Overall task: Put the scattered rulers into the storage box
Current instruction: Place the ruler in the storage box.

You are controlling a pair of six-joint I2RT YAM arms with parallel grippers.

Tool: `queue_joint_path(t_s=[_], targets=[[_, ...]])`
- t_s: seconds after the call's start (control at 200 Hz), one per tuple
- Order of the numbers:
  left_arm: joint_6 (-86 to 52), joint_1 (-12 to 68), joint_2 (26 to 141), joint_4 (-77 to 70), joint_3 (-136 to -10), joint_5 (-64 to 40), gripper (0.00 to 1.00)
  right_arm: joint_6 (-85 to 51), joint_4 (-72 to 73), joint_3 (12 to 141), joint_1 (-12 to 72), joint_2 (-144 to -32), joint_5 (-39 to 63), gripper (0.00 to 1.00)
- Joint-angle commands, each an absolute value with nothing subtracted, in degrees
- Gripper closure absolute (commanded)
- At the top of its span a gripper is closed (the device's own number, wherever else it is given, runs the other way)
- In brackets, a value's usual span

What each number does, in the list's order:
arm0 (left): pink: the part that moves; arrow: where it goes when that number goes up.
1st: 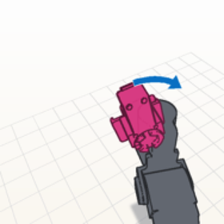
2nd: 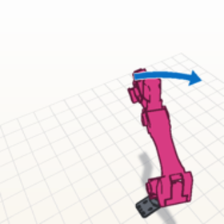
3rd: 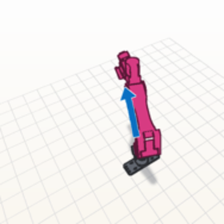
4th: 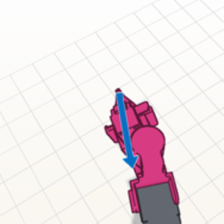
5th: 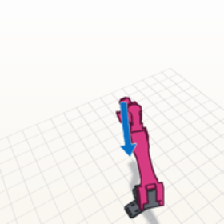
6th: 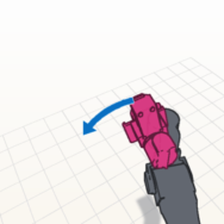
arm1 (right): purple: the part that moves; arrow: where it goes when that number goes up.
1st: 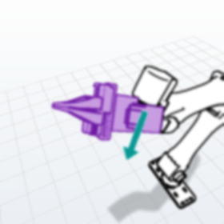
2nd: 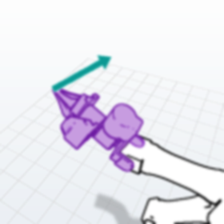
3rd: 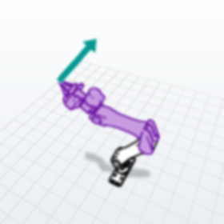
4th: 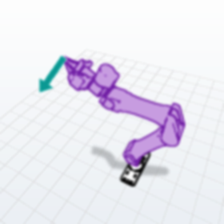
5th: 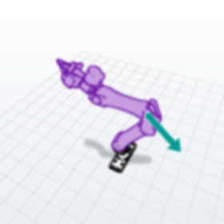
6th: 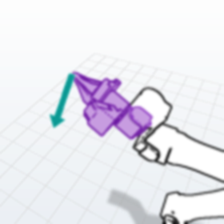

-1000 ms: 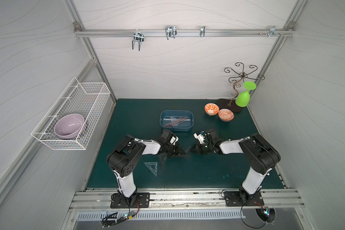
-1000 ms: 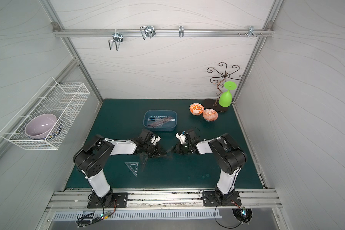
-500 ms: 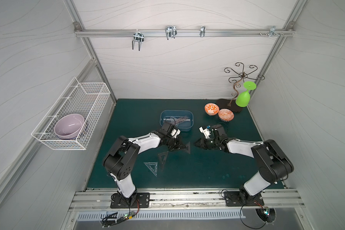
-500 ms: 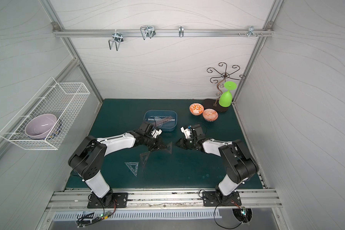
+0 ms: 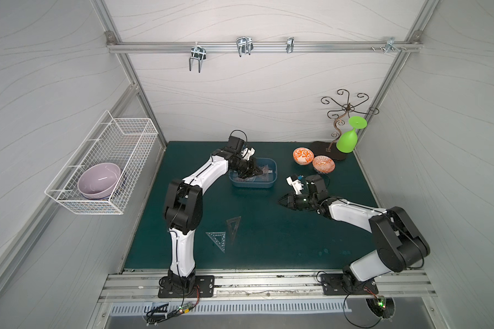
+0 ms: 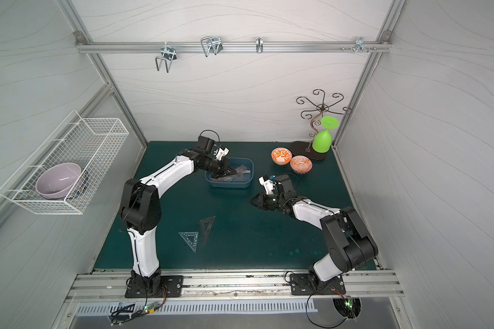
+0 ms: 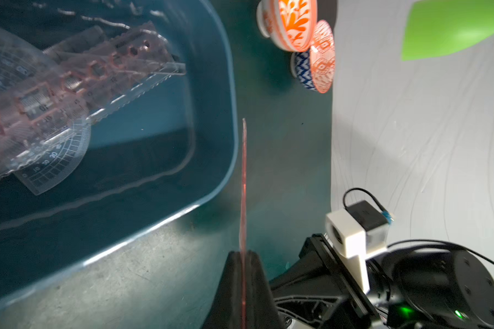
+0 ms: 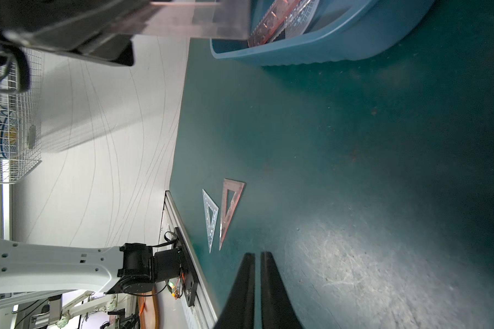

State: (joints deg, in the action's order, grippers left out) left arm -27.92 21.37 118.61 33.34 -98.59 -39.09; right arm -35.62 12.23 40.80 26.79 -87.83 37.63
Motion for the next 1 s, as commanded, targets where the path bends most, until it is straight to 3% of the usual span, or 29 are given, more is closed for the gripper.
queue_joint_path(t_s=[0.0, 0.36, 0.995], targets=[[-25.58, 20.92, 124.00, 39.01, -105.31, -38.93, 1.00, -35.65, 13.19, 42.32, 25.57, -89.17, 38.97, 0.90], [-27.43, 20.75, 134.06, 39.87, -117.53, -38.15, 1.00, -36.65, 15.34, 40.09, 22.48, -89.30, 41.65, 0.90], [-25.19, 19.69, 135.16, 40.69, -114.65, -35.60, 1.00, -36.57, 15.28, 39.55, 21.89, -87.00, 41.48, 0.90]])
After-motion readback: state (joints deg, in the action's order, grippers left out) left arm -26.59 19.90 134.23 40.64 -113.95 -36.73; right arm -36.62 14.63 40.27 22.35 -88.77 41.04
